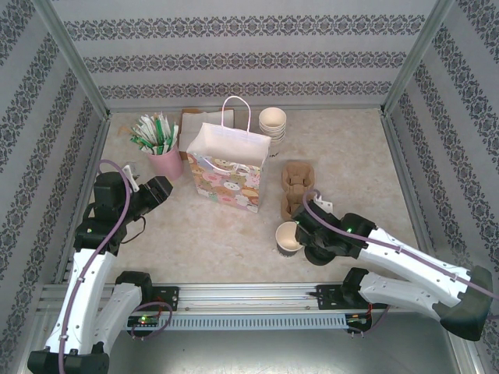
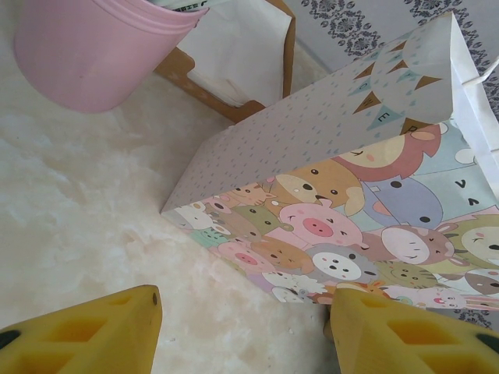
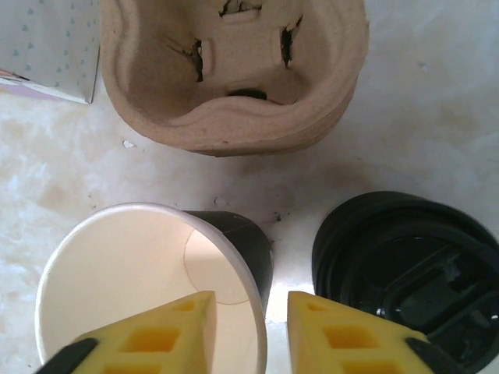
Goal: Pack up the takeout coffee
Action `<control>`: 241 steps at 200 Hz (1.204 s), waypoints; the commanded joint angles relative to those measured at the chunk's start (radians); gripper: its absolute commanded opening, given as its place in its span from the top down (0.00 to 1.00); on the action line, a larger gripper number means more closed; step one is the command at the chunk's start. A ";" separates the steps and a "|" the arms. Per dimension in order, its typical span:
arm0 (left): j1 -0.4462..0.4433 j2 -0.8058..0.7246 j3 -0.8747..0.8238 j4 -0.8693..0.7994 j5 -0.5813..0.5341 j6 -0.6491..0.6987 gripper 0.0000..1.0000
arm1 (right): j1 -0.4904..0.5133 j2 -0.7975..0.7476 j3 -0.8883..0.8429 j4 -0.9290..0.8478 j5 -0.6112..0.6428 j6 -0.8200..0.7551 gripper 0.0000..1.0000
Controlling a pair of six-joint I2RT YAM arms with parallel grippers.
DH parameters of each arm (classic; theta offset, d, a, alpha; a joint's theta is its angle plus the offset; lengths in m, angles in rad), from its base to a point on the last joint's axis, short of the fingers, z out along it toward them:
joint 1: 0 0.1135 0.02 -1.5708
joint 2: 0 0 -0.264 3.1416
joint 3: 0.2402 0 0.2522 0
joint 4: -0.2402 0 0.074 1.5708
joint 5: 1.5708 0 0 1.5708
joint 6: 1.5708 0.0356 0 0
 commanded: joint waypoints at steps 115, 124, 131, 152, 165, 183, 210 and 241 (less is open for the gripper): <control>-0.003 0.008 -0.018 0.011 0.001 0.019 0.40 | -0.374 -0.077 0.013 -0.243 -0.175 -0.001 0.37; -0.004 0.010 -0.020 0.012 -0.001 0.021 0.40 | -0.374 -0.068 -0.004 -0.228 -0.191 -0.001 0.34; -0.003 0.011 -0.021 0.010 0.000 0.021 0.40 | -0.374 -0.060 -0.018 -0.208 -0.208 -0.003 0.33; -0.003 0.014 -0.022 0.006 0.001 0.020 0.40 | -0.374 -0.030 -0.046 -0.172 -0.235 -0.010 0.30; -0.003 0.014 -0.023 0.007 0.000 0.021 0.40 | -0.374 -0.015 -0.056 -0.167 -0.235 -0.014 0.29; -0.004 0.012 -0.026 0.004 -0.001 0.020 0.40 | -0.374 0.001 -0.068 -0.167 -0.231 -0.017 0.24; -0.003 0.012 -0.032 0.010 -0.003 0.017 0.40 | -0.373 0.012 -0.097 -0.141 -0.243 -0.014 0.23; -0.003 0.017 -0.030 0.015 0.001 0.016 0.39 | -0.374 0.024 -0.113 -0.125 -0.238 -0.010 0.23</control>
